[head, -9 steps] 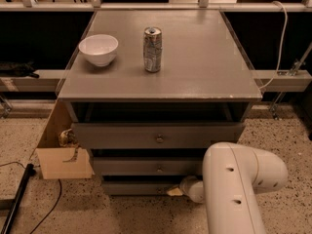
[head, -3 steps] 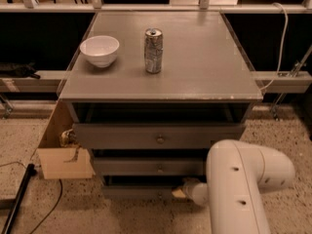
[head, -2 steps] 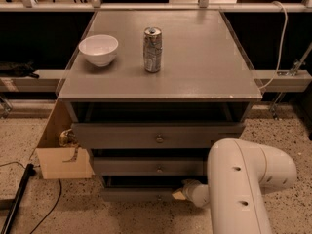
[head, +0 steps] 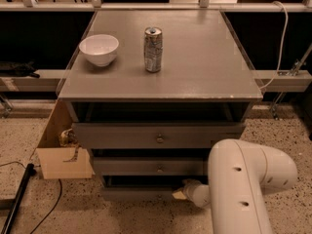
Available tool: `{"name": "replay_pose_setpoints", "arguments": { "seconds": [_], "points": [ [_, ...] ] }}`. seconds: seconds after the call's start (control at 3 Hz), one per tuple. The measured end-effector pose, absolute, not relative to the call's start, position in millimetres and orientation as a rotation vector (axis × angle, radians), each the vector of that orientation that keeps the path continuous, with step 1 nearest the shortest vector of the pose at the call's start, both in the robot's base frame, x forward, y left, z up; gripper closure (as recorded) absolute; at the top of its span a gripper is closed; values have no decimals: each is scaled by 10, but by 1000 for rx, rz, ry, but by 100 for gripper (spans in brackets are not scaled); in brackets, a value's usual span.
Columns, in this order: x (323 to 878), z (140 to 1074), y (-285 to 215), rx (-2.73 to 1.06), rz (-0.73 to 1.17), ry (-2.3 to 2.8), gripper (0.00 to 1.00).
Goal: Open bottom drawer
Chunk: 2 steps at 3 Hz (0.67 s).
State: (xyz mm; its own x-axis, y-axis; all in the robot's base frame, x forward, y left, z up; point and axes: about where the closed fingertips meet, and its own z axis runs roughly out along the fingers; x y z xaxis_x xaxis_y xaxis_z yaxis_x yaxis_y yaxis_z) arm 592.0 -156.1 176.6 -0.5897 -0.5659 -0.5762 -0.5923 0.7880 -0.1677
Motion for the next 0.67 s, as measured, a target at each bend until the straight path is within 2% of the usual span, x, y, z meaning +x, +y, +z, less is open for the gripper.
{"name": "replay_pose_setpoints", "arguments": {
  "seconds": [0.67],
  "points": [
    [5823, 1763, -1596, -833, 77, 2355, 100]
  ]
}}
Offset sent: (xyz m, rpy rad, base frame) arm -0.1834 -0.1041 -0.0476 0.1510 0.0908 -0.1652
